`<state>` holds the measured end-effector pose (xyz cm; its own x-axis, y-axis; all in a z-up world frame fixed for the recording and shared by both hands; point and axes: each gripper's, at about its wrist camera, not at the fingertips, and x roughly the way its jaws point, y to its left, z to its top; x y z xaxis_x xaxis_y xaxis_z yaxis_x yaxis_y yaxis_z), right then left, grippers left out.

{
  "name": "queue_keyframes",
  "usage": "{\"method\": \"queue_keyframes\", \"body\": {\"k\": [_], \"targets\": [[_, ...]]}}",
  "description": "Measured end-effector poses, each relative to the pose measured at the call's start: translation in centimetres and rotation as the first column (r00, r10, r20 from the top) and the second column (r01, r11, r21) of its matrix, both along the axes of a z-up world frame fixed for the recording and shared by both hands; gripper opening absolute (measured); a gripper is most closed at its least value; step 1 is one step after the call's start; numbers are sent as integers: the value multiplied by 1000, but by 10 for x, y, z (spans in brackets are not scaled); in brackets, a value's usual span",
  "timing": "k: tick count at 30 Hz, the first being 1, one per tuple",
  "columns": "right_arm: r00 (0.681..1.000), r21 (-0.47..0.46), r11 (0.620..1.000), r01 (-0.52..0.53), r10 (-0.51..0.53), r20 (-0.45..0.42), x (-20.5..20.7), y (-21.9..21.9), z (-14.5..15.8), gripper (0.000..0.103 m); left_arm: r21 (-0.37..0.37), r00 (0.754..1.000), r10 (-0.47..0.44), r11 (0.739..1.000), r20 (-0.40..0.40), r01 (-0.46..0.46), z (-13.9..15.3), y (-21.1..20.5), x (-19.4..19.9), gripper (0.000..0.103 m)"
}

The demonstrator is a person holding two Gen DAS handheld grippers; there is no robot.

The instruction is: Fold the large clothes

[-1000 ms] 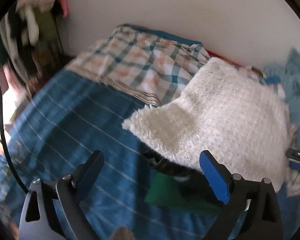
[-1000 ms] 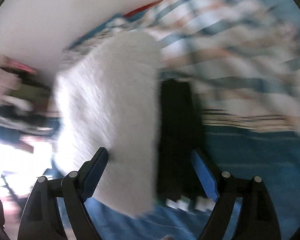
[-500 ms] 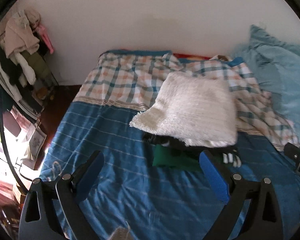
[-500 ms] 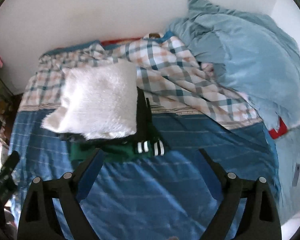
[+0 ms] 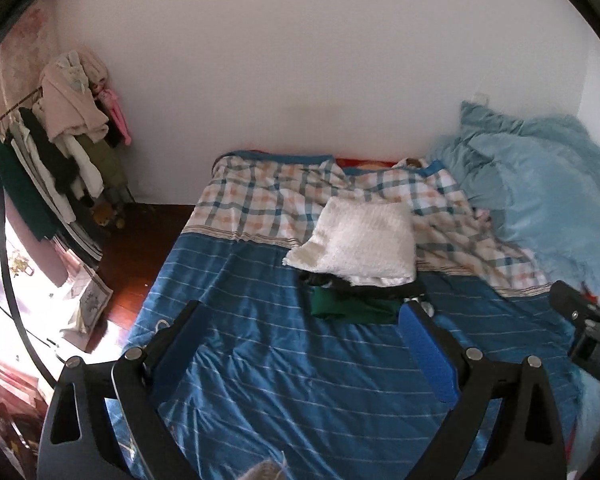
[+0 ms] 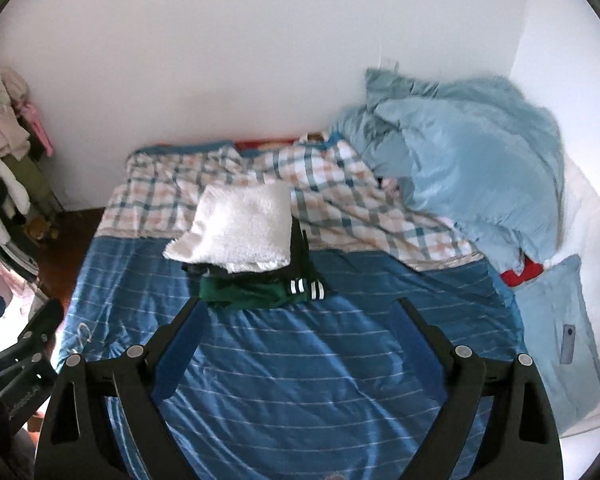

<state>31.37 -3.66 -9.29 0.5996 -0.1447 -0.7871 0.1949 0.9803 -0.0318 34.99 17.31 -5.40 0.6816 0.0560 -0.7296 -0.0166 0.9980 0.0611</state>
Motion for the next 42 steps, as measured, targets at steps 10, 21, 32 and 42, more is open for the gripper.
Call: {"method": "queue_keyframes", "body": {"k": [10,21,32,42], "targets": [[995,-23,1000,-13,15,96,-92,-3,73,94,-13,998,-25,1000,64,26,48,-11,-64,98],[992,-4,999,-50,50,114,-138,-14,108,98,-28,998,-4,1000,62,6,73,-13,-94,98],[990,-37,997,-66,70,125,-148,-12,126,99,-18,997,10,1000,78,-9,85,-13,-104,98],[988,-31,997,-74,78,136,-152,-12,132,99,-23,996,29,999,80,-27,87,-10,-109,98]]}}
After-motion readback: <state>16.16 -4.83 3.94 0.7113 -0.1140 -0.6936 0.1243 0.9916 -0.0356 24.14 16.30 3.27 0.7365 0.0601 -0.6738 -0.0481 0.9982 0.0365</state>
